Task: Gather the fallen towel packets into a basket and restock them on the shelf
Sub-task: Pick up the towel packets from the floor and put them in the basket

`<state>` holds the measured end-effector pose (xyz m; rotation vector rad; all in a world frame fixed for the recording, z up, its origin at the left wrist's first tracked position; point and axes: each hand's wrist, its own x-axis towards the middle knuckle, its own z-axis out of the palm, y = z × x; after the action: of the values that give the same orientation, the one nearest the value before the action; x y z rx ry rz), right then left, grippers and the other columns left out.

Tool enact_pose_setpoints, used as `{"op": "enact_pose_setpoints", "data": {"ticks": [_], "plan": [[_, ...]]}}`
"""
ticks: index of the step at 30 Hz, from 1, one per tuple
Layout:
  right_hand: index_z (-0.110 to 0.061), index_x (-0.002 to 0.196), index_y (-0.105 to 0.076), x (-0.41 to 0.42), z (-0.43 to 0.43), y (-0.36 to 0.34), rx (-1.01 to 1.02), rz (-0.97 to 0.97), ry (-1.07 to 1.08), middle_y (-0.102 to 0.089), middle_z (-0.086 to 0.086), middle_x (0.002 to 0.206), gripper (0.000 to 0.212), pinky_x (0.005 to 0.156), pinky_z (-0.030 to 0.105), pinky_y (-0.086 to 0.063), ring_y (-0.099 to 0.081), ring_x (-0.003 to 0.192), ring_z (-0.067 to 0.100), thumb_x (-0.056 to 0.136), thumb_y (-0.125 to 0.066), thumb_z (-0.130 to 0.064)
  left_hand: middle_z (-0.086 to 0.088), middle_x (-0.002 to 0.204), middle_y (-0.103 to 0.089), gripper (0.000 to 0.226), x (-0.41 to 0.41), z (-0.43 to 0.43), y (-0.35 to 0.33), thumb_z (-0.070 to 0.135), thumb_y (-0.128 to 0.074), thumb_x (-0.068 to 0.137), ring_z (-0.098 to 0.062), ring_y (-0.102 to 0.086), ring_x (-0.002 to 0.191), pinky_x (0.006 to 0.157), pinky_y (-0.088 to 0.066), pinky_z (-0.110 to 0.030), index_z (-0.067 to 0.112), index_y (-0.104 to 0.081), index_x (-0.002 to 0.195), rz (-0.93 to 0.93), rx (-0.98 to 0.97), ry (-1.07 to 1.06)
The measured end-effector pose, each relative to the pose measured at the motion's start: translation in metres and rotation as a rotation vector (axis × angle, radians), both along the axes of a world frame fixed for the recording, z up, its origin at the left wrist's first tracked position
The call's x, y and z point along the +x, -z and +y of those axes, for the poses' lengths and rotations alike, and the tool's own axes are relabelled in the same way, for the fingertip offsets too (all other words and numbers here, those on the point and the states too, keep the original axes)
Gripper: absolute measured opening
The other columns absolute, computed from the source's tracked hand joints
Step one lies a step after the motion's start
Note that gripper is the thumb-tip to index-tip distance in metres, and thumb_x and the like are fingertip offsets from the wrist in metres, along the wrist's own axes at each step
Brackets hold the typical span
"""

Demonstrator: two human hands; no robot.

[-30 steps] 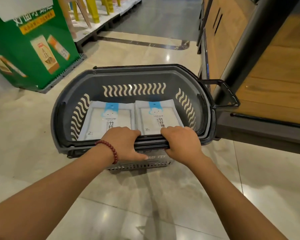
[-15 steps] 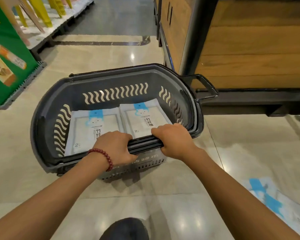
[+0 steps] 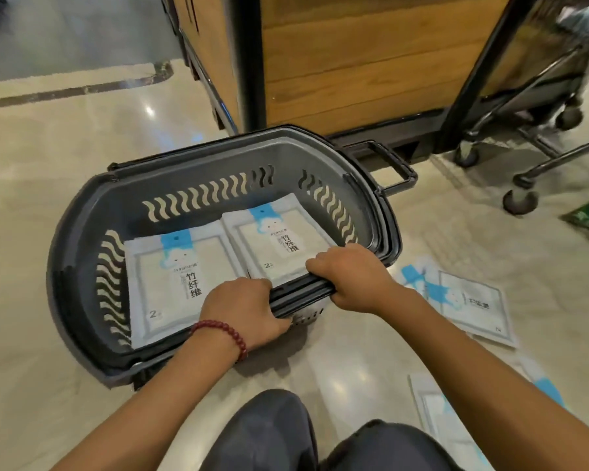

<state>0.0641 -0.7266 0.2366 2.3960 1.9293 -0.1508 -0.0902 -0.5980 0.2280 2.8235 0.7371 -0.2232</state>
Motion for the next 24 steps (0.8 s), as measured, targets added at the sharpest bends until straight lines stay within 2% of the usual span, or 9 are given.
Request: {"op": "enact_pose_setpoints", "data": {"ticks": [3, 7, 9, 11, 13, 15, 17, 20, 24], "plan": [[-0.021, 0.098, -0.053, 0.012, -0.01, -0.005, 0.022, -0.052, 0.026, -0.061, 0.001, 0.09, 0.024, 0.072, 0.031, -0.035, -0.057, 0.09, 0.026, 0.075, -0.059, -0.02, 0.013, 0.064, -0.05, 0.04, 0.013, -0.016, -0.004, 0.069, -0.051, 0.066, -0.011, -0.047, 0.06, 0.045, -0.027, -0.021, 0.033, -0.054, 0.085, -0.047, -0.004, 0.001], [-0.02, 0.112, -0.053, 0.015, -0.018, -0.005, 0.077, -0.116, 0.054, -0.06, 0.003, 0.103, 0.029, 0.079, 0.036, -0.04, -0.055, 0.099, 0.026, 0.083, -0.055, -0.02, 0.008, 0.091, -0.063, 0.048, 0.02, -0.031, -0.011, 0.064, -0.05, 0.074, -0.015, -0.058, 0.076, 0.051, -0.035, -0.025, 0.032, -0.05, 0.109, -0.134, 0.007, 0.053], [-0.017, 0.124, -0.053, 0.013, -0.037, -0.001, 0.193, -0.095, 0.077, -0.058, 0.004, 0.118, 0.043, 0.09, 0.037, -0.041, -0.052, 0.11, 0.026, 0.082, -0.058, -0.017, 0.004, 0.103, -0.063, 0.049, 0.025, -0.046, -0.014, 0.053, -0.058, 0.075, -0.017, -0.06, 0.088, 0.062, -0.043, -0.026, 0.027, -0.05, 0.116, -0.34, -0.022, 0.155], [-0.01, 0.131, -0.052, 0.012, -0.07, 0.005, 0.357, -0.015, 0.199, -0.052, 0.01, 0.133, 0.056, 0.098, 0.039, -0.039, -0.048, 0.122, 0.03, 0.077, -0.064, -0.01, -0.006, 0.117, -0.062, 0.058, 0.031, -0.069, -0.014, 0.034, -0.072, 0.073, -0.025, -0.06, 0.104, 0.082, -0.049, -0.035, 0.015, -0.053, 0.123, -0.514, 0.0, 0.326], [-0.011, 0.136, -0.047, 0.01, -0.11, 0.019, 0.416, 0.075, 0.398, -0.043, 0.011, 0.143, 0.06, 0.102, 0.04, -0.037, -0.041, 0.13, 0.031, 0.079, -0.062, -0.005, -0.011, 0.121, -0.062, 0.059, 0.038, -0.094, -0.008, 0.027, -0.076, 0.071, -0.029, -0.06, 0.109, 0.094, -0.044, -0.044, 0.007, -0.056, 0.123, -0.578, -0.002, 0.446], [-0.015, 0.138, -0.045, 0.008, -0.15, 0.041, 0.331, 0.178, 0.624, -0.042, 0.008, 0.143, 0.055, 0.101, 0.039, -0.039, -0.04, 0.13, 0.029, 0.085, -0.058, -0.01, -0.005, 0.12, -0.063, 0.053, 0.044, -0.117, 0.006, 0.032, -0.073, 0.074, -0.024, -0.061, 0.107, 0.101, -0.038, -0.047, 0.012, -0.059, 0.121, -0.506, -0.041, 0.524], [-0.017, 0.138, -0.043, 0.003, -0.191, 0.07, 0.179, 0.302, 0.851, -0.044, 0.006, 0.139, 0.05, 0.098, 0.038, -0.04, -0.042, 0.127, 0.025, 0.09, -0.055, -0.017, 0.002, 0.133, -0.055, 0.055, 0.048, -0.14, 0.03, 0.041, -0.062, 0.083, -0.016, -0.053, 0.12, 0.105, -0.034, -0.035, 0.021, -0.05, 0.133, -0.313, -0.196, 0.523], [-0.018, 0.136, -0.044, -0.012, -0.248, 0.119, 0.031, 0.471, 1.119, -0.048, 0.005, 0.136, 0.047, 0.096, 0.031, -0.041, -0.048, 0.122, 0.022, 0.09, -0.055, -0.021, 0.01, 0.142, -0.045, 0.058, 0.06, -0.171, 0.079, 0.047, -0.052, 0.088, -0.01, -0.044, 0.127, 0.102, -0.034, -0.024, 0.031, -0.037, 0.141, -0.067, -0.365, 0.476], [-0.016, 0.134, -0.048, -0.036, -0.304, 0.184, -0.078, 0.624, 1.349, -0.053, 0.006, 0.133, 0.049, 0.096, 0.029, -0.041, -0.051, 0.119, 0.022, 0.087, -0.06, -0.021, 0.007, 0.132, -0.053, 0.054, 0.079, -0.21, 0.142, 0.042, -0.058, 0.086, -0.011, -0.05, 0.118, 0.095, -0.04, -0.024, 0.027, -0.044, 0.136, 0.114, -0.494, 0.423]]}}
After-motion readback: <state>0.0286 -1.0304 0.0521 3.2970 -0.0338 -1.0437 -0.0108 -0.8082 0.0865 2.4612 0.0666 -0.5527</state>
